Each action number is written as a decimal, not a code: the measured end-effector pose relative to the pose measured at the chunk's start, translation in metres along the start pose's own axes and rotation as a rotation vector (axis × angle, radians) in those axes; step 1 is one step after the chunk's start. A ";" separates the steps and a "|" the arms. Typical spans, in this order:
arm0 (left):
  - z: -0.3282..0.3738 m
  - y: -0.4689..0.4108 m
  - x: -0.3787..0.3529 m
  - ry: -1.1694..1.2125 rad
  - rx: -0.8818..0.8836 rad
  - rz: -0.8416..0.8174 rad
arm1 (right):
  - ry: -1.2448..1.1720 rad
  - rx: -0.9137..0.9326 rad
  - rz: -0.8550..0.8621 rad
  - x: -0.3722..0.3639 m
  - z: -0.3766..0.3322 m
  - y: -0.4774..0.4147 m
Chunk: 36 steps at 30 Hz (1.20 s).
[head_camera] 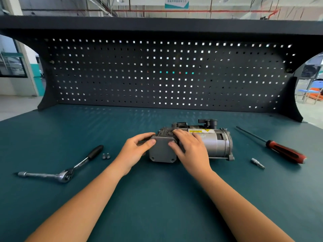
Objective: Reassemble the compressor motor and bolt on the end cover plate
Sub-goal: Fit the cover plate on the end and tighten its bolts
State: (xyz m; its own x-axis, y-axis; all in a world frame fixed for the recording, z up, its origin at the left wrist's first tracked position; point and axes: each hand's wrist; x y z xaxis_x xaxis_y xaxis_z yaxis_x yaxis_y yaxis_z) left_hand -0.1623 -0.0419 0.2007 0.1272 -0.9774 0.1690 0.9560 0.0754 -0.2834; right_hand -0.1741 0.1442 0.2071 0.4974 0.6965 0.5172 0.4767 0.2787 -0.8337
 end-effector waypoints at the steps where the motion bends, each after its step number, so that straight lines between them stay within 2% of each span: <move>1: 0.000 0.001 0.000 0.040 0.028 -0.006 | 0.008 0.009 0.021 -0.001 -0.001 0.001; 14: 0.000 0.007 0.002 0.120 0.083 -0.042 | -0.058 -0.015 -0.030 0.001 -0.001 0.007; 28: -0.001 0.007 0.010 0.076 0.071 -0.069 | -0.020 -0.021 0.000 0.001 -0.001 0.007; 30: 0.004 0.008 0.014 -0.065 0.024 -0.006 | -0.013 -0.033 -0.035 0.002 -0.002 0.007; 34: 0.021 0.011 0.039 -0.606 -0.241 0.354 | -0.059 -0.103 -0.124 0.004 -0.003 0.009; 36: 0.022 0.013 0.066 -0.790 -0.147 0.434 | -0.109 -0.142 -0.147 0.006 -0.002 0.011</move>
State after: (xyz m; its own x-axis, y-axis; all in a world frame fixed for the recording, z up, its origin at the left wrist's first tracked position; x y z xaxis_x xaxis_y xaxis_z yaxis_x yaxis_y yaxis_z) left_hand -0.1355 -0.1006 0.2292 0.6636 -0.4449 0.6014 0.7455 0.3258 -0.5815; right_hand -0.1644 0.1497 0.2011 0.3370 0.7248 0.6009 0.6397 0.2920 -0.7110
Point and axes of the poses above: each hand's wrist, its own y-axis away from the middle knuckle, its own x-axis out of the back of the hand, z = x × y, and after that the axes turned 5 degrees about -y, right-handed
